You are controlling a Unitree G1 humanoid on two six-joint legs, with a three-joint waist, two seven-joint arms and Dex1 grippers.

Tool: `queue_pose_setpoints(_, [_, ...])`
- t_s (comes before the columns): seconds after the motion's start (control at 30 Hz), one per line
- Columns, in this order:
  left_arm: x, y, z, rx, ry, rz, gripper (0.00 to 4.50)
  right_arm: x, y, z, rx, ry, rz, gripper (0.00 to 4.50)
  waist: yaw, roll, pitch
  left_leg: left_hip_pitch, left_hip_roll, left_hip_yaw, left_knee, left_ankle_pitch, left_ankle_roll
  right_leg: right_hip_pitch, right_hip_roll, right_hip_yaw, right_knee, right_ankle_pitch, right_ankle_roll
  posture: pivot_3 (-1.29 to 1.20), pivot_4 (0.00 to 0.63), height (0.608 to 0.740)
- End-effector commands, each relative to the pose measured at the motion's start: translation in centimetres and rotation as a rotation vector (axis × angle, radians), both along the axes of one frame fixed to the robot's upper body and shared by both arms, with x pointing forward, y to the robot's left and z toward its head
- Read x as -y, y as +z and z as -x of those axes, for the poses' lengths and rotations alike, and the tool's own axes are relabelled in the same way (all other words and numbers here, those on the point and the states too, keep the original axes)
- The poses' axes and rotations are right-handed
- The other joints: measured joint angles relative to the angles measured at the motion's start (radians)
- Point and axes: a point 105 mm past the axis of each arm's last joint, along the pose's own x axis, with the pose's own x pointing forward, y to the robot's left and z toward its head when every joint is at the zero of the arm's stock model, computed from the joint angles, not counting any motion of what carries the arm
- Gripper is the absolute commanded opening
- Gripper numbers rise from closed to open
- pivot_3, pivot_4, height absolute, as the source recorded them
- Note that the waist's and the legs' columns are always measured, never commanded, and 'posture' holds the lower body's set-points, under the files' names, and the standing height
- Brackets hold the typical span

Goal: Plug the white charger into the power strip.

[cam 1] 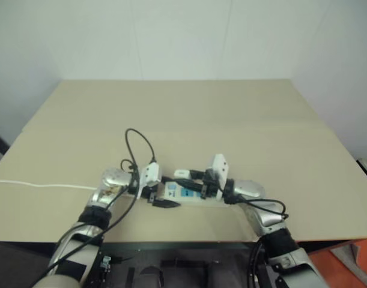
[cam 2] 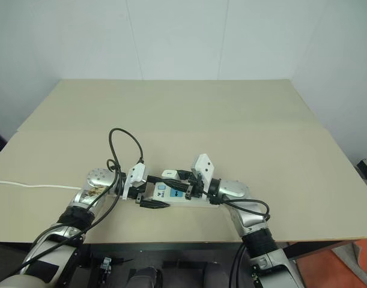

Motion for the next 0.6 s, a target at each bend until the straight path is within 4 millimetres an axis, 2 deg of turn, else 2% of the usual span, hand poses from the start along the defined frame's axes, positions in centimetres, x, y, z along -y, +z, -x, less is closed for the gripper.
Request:
queue_pose_setpoints(0.03, [-1.0, -1.2, 0.1, -0.036, 0.02, -0.06, 3.31, 0.9, -0.4, 0.2, 0.001, -0.009, 0.021, 1.13, 0.001, 0.0, 0.0, 0.0, 0.0, 0.0, 0.0, 0.0, 0.0, 0.0, 0.0, 0.0, 0.0, 0.0, 0.0, 0.0, 0.15, 0.74])
queue_pose_setpoints(0.2, [-1.0, -1.1, -0.1, -0.032, 0.021, -0.063, 3.31, 1.3, -1.7, 0.2, -0.014, -0.011, 0.079, 1.13, 0.003, 0.0, 0.0, 0.0, 0.0, 0.0, 0.0, 0.0, 0.0, 0.0, 0.0, 0.0, 0.0, 0.0, 0.0, 0.0, 0.15, 0.74])
queue_pose_setpoints(0.3, [-1.1, -1.0, -0.1, -0.029, 0.021, -0.066, 3.31, 2.2, -3.1, -0.1, -0.038, -0.029, 0.128, 1.13, 0.004, 0.0, 0.0, 0.0, 0.0, 0.0, 0.0, 0.0, 0.0, 0.0, 0.0, 0.0, 0.0, 0.0, 0.0, 0.0, 0.15, 0.74])
queue_pose_setpoints(0.43, [-1.3, -0.9, -0.3, -0.025, 0.026, -0.072, 3.31, 4.7, -4.9, -0.2, -0.085, -0.06, 0.204, 1.13, 0.009, 0.0, 0.0, 0.0, -0.001, 0.0, 0.0, 0.0, 0.0, 0.001, -0.001, 0.0, -0.001, 0.0, 0.001, 0.0, 0.15, 0.74])
queue_pose_setpoints(0.6, [-1.6, -0.8, -0.4, -0.021, 0.034, -0.077, 3.31, 7.2, -5.2, -0.4, -0.109, -0.09, 0.242, 1.13, 0.02, 0.0, 0.0, 0.0, -0.002, 0.0, 0.0, 0.0, 0.0, 0.002, -0.002, -0.001, -0.001, 0.0, 0.001, 0.0, 0.15, 0.74])
